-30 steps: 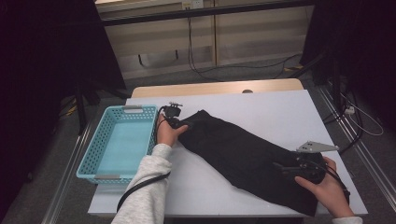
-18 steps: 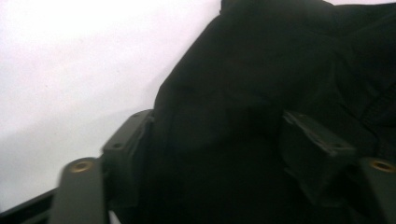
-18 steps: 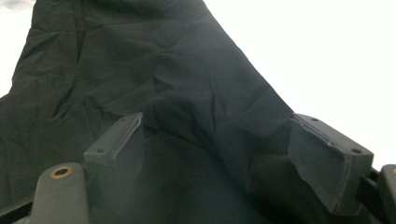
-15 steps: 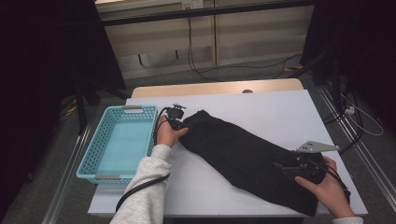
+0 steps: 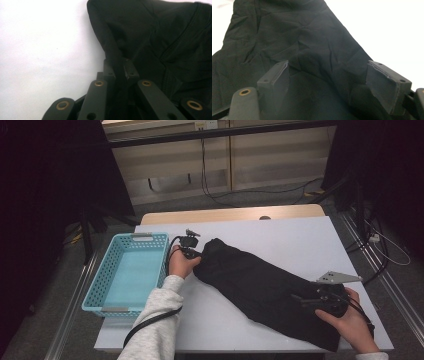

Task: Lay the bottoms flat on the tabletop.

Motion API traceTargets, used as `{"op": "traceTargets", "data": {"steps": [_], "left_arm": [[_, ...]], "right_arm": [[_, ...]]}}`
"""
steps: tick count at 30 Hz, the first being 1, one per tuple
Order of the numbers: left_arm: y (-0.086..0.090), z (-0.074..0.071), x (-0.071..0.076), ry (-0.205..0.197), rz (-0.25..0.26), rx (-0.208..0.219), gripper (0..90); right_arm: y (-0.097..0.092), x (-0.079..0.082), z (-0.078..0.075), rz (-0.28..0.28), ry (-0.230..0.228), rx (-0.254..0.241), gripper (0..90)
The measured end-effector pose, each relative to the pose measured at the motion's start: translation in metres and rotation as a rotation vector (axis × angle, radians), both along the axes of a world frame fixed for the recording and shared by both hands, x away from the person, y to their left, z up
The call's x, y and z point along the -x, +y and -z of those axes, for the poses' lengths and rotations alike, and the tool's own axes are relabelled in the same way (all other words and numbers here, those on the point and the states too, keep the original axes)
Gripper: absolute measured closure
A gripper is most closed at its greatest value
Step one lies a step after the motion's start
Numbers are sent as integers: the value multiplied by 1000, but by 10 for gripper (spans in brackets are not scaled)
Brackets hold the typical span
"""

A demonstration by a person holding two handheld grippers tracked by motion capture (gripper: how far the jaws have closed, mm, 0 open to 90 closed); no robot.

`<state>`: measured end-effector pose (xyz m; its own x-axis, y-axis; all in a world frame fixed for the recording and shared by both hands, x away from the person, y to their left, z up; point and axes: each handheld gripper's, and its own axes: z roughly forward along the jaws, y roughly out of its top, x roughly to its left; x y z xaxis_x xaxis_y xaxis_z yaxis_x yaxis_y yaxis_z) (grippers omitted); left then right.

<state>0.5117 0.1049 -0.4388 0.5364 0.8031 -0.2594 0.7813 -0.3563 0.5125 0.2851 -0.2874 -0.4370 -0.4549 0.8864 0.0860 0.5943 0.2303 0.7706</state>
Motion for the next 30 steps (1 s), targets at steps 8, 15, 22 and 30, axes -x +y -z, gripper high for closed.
{"op": "traceTargets", "data": {"steps": [8, 15, 22, 30], "left_arm": [[15, -30, -1, -31, -29, 35, 846], [25, -42, -3, -43, -53, 30, 845], [32, -47, -3, -49, -59, 23, 845], [39, -53, -2, -65, -77, 8, 845]], "right_arm": [[-1, 0, -1, 2, -5, -4, 185], [-1, 0, -1, 4, -8, -9, 170], [-1, -1, -1, 8, -9, -13, 164], [0, 0, -1, 5, -11, -16, 161]]}}
